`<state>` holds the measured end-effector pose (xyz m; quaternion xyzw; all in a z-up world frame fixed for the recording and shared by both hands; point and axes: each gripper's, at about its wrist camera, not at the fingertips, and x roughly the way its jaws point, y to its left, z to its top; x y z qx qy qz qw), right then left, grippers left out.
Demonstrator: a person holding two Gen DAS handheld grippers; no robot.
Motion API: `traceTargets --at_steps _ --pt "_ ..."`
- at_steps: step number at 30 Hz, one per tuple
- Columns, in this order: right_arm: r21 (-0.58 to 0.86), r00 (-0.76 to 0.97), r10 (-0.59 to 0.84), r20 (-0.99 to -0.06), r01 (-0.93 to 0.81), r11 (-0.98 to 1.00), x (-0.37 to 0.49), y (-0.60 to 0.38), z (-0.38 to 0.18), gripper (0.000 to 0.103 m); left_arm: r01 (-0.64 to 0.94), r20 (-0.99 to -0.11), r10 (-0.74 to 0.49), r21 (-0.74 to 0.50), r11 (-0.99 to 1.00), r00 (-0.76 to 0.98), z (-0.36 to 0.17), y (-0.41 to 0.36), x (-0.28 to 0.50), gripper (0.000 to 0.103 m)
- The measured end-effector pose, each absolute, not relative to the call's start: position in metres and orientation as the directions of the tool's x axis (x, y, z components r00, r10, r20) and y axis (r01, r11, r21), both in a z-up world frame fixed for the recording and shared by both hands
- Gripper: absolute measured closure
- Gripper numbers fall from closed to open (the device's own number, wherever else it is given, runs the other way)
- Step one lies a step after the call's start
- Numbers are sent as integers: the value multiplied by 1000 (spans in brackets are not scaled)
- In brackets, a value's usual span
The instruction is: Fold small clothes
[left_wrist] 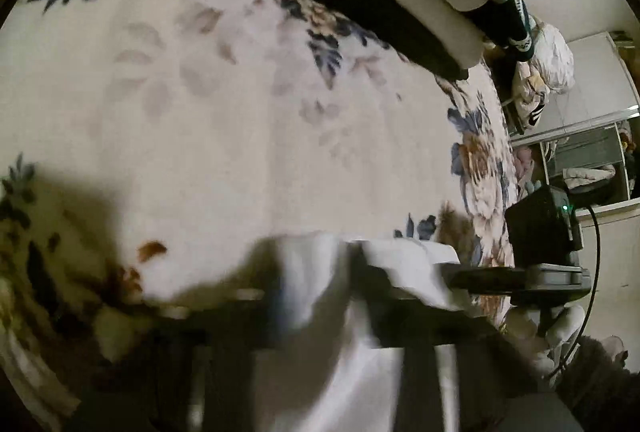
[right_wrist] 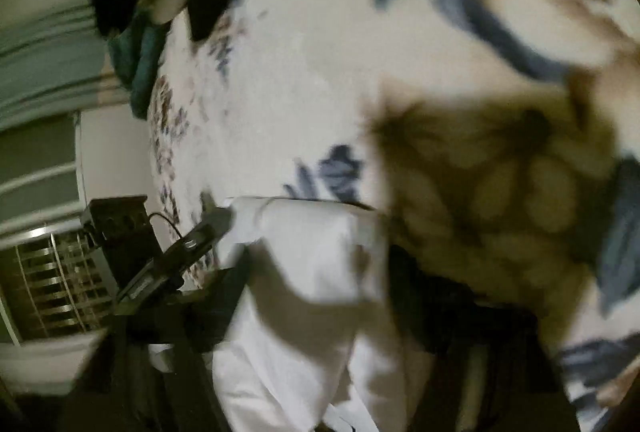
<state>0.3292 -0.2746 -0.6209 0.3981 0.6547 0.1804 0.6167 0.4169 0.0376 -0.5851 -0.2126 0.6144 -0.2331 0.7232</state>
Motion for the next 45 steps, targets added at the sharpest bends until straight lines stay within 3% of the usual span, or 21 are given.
traceTargets --at_steps 3,8,13,16,17,19,20,21,24,28,34,36,38,45 --pt "719 91 734 -673 315 620 335 -271 -619 81 54 -772 -618 -618 785 148 -579 42 422 88" --pt "692 172 678 -714 319 648 359 -269 -588 84 77 -760 -623 -621 780 186 -561 39 458 89" --pt "699 262 649 -715 302 648 425 -276 -559 84 97 -742 -637 -632 769 208 -552 33 532 85" --pt "576 189 546 -816 323 751 454 -279 -556 75 67 -764 -608 -610 790 215 -554 41 549 85" --pt "523 169 496 -852 320 790 455 -279 -552 73 69 -767 -602 -604 794 220 -550 43 546 78" --pt "491 193 453 -870 262 831 442 -273 -537 70 81 -769 -589 -589 804 249 -538 50 527 60" --pt "479 205 439 -875 236 845 434 -268 -531 62 80 -769 -578 -581 810 272 -532 53 512 48" --pt "461 216 420 -881 201 864 422 -261 -525 61 80 -770 -570 -574 815 286 -529 52 499 45" --pt "409 189 388 -902 89 908 380 -239 -528 61 113 -835 -484 -471 875 263 -536 37 457 45" --pt "274 60 271 -961 58 960 324 -227 -567 61 92 -920 -369 -360 929 134 -585 25 410 45" --pt "340 57 335 -941 172 925 287 -254 -565 61 30 -898 -420 -420 907 134 -571 54 368 45" --pt "392 79 385 -920 236 889 274 -270 -555 51 3 -879 -452 -457 890 152 -556 72 351 45" --pt "433 78 431 -899 308 848 254 -283 -552 49 -25 -878 -457 -464 885 141 -550 86 331 45" --pt "437 -17 506 -862 482 760 160 -287 -584 49 -149 -901 -434 -431 890 9 -586 116 266 44"
